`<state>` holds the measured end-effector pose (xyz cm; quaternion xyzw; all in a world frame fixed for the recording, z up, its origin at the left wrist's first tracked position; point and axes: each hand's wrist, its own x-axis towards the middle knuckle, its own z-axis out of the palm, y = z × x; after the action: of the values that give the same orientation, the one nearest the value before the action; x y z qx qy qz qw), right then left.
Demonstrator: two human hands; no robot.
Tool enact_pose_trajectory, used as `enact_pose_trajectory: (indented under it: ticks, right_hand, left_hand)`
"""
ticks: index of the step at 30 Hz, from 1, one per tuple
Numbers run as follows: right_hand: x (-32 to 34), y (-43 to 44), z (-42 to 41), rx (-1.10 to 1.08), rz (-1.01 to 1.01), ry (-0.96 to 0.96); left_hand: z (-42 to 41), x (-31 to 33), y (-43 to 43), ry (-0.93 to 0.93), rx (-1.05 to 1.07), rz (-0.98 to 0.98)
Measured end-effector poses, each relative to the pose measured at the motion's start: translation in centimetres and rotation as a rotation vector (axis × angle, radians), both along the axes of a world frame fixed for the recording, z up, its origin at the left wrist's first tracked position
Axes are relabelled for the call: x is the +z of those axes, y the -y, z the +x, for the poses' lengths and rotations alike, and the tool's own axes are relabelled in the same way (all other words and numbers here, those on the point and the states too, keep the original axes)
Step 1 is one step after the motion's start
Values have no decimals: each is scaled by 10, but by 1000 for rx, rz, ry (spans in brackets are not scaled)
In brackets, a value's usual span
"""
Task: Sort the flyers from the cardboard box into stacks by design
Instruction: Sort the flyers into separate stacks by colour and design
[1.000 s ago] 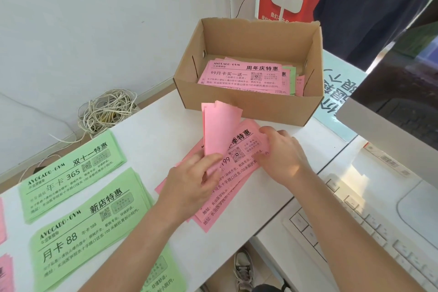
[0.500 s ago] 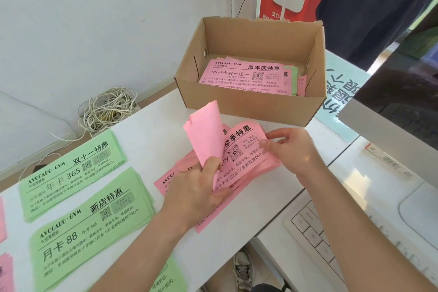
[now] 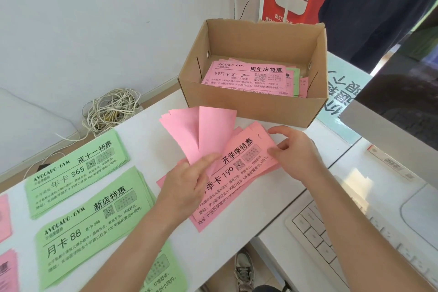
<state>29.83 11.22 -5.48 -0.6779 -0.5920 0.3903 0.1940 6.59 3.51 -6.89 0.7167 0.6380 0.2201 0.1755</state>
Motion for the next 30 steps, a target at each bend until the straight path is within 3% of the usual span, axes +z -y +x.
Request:
enact_pose_trajectory:
  ticks: [4, 6, 10, 16, 20, 23, 26, 28, 30]
  right_hand:
    - [-2, -2, 2, -13, -2, -98]
    - [-2, -3, 3, -38, -16, -178]
    - [-3, -3, 2, -139, -19, -314]
    - [-4, 0, -1, -202, 7, -364]
    - [-1, 1, 7, 12, -36, -121]
    - [0, 1, 7, 84, -1, -7]
    - [2, 1, 6, 73, 29, 19]
    - [3, 1, 5, 29, 31, -34]
    - [3, 3, 3, -68, -29, -242]
  left_hand:
    - [14, -3, 6, -251, -149, 80]
    - [19, -4, 7, -339, -127, 24]
    - [21, -3, 12, -288, -105, -20]
    - [24, 2, 8, -251, -66, 28]
    - [17, 4, 13, 55, 43, -20]
    - [6, 1, 11, 92, 49, 78]
    - [4, -1, 9, 85, 46, 18]
    - [10, 3, 10, 52, 11, 12]
    - [18, 5, 10, -46, -31, -10]
